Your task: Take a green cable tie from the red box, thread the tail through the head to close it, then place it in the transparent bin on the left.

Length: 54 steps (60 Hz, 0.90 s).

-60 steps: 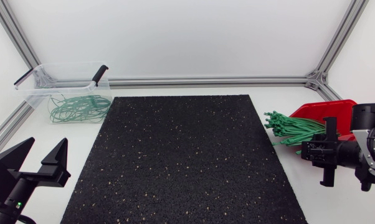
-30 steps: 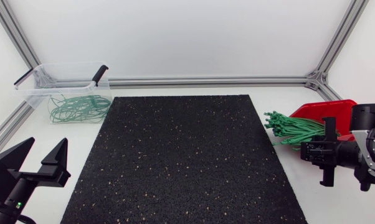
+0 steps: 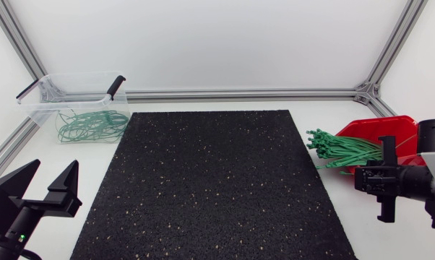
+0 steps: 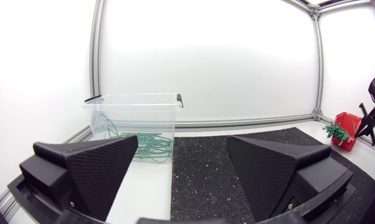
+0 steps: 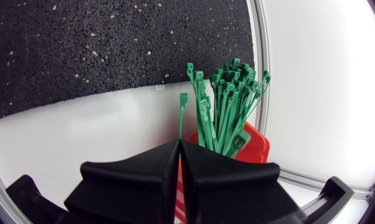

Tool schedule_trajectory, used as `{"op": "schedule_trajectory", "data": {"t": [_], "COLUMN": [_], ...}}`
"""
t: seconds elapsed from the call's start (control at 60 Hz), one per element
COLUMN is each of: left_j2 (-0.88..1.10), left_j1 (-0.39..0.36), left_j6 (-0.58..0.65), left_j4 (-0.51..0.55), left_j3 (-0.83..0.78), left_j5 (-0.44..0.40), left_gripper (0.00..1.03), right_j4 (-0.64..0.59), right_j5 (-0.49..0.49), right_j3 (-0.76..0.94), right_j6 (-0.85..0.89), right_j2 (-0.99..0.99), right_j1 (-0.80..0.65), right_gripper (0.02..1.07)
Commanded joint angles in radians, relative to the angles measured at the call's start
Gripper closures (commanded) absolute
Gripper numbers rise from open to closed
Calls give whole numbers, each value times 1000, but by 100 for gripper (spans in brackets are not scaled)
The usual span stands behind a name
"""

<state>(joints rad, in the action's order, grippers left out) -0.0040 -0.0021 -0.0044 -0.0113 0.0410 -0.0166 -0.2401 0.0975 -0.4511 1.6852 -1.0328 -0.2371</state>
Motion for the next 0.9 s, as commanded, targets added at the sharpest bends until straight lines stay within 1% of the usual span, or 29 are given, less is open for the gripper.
{"op": "schedule_trajectory", "data": {"t": [0.0, 0.167, 0.25, 0.4, 0.467, 0.567, 0.633, 0.717, 0.8, 0.883], "left_j2": [4, -7, -5, -7, -4, 45, 93, 151, 222, 305], "left_j1": [2, 4, 2, -6, -4, 8, 24, 70, 122, 165], "left_j6": [-23, -20, -2, 23, 29, 29, 27, 9, -20, -57], "left_j4": [19, 13, 4, -19, -16, -10, -10, -10, -6, 11], "left_j3": [-39, -41, -43, -38, -29, 2, 23, 59, 109, 166], "left_j5": [1, 0, 0, -28, -36, -49, -60, -111, -181, -250], "left_gripper": [4, 4, 4, 4, 4, 4, 4, 4, 4, 4], "right_j4": [-51, -199, -275, -393, -453, -508, -581, -637, -697, -726], "right_j5": [7, 50, 93, 162, 166, 194, 234, 277, 281, 281], "right_j3": [-37, -146, -230, -391, -442, -491, -544, -594, -644, -690], "right_j6": [25, -32, -101, -260, -286, -341, -383, -423, -478, -564], "right_j2": [56, 99, 97, 68, 45, 45, 45, 50, 51, 43], "right_j1": [9, 16, 16, 16, 19, 32, 44, 51, 102, 151], "right_gripper": [101, 101, 101, 101, 101, 101, 101, 101, 101, 101]}}
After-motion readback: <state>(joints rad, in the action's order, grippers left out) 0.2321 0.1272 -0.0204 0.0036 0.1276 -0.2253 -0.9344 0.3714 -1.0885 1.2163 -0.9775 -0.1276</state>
